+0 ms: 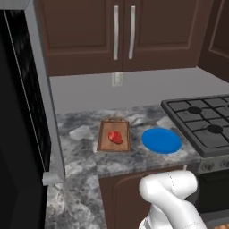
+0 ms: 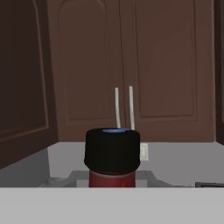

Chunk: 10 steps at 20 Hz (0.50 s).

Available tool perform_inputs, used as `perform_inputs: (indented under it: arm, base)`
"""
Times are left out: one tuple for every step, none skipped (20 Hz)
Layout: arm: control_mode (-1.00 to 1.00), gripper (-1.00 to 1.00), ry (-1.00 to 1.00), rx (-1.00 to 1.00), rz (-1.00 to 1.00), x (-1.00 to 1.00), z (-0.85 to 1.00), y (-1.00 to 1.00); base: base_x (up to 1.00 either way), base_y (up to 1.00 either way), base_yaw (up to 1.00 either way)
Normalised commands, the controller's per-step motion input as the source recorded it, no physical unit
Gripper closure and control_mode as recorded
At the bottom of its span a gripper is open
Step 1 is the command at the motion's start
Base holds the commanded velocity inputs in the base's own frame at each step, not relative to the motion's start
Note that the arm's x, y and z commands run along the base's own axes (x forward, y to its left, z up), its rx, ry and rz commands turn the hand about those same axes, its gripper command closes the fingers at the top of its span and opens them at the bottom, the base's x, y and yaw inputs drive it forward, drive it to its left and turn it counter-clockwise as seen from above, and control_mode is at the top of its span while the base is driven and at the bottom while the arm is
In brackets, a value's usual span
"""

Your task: Pick the steak from the plate and place it on the cutting board. Then pick the condiment bottle from the cabinet and place it next to the cutting board.

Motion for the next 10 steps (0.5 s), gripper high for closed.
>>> perform_inputs:
  arm:
    - [1.00,1.00,0.00,0.00,0.00,0.00,0.00,0.00]
    - [1.00,1.00,0.00,0.00,0.00,0.00,0.00,0.00]
    - [1.00,1.00,0.00,0.00,0.00,0.00,0.00,0.00]
    - [1.00,1.00,0.00,0.00,0.00,0.00,0.00,0.00]
    - [1.00,1.00,0.00,0.00,0.00,0.00,0.00,0.00]
    - [1.00,1.00,0.00,0.00,0.00,0.00,0.00,0.00]
    - [1.00,1.00,0.00,0.00,0.00,0.00,0.00,0.00]
    - [1.00,1.00,0.00,0.00,0.00,0.00,0.00,0.00]
    - [1.00,1.00,0.00,0.00,0.00,0.00,0.00,0.00]
    - [1.00,1.00,0.00,0.00,0.00,0.00,0.00,0.00]
  base:
    - [0.39,0.18,0.00]
    - [0.38,0.15,0.00]
    - [0.36,0.14,0.00]
    - [0.36,0.14,0.00]
    - [0.36,0.16,0.00]
    - [0.36,0.17,0.00]
    - [0.33,0.14,0.00]
    - [0.33,0.16,0.00]
    - [0.34,0.17,0.00]
    - [0.32,0.12,0.00]
